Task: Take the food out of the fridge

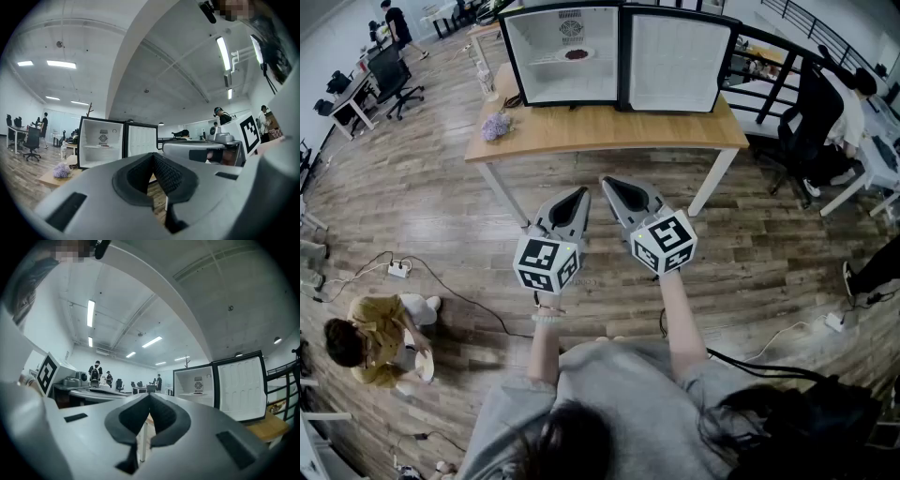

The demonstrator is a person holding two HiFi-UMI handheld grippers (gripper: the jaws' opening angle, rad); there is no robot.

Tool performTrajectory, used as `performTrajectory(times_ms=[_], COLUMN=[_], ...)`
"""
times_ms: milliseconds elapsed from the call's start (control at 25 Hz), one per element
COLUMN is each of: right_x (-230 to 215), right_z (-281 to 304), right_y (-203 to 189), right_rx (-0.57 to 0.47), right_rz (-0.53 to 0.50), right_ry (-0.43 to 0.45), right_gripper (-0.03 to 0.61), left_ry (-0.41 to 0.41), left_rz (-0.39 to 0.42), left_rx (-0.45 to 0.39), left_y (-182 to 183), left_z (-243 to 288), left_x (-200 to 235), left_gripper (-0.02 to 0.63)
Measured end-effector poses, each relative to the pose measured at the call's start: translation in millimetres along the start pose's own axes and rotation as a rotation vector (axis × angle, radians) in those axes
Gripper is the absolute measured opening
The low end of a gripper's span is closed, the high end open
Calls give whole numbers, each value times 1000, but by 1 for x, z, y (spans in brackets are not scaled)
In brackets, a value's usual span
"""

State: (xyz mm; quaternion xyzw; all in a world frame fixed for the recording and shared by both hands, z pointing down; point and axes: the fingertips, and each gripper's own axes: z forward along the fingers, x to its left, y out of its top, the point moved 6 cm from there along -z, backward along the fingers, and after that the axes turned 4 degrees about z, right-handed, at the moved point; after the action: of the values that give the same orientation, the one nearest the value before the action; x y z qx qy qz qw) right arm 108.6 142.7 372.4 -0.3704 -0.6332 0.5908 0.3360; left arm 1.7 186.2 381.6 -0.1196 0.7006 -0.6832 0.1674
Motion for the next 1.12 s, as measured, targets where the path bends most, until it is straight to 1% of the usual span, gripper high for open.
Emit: performTrajectory(times_ms=[480,840,960,1120], right_x=[-9,-23,-25,-27], right_z=[0,-1,0,4], right_y=[1,-1,-6,-10], right_rx=[-2,-4,-6,1], right_rz=[-3,-4,22,61], right_ry=[6,27,22,36], right_gripper=[9,9,9,9], left_ry=[9,41,52,80], left_rz=[-1,-6,-15,-37], left_rx=[0,6,25,22], left_y=[1,-1,-5,-4], left_z=[9,19,19,21], left_x=[-1,-3,-4,-1], left_gripper=[8,8,8,8])
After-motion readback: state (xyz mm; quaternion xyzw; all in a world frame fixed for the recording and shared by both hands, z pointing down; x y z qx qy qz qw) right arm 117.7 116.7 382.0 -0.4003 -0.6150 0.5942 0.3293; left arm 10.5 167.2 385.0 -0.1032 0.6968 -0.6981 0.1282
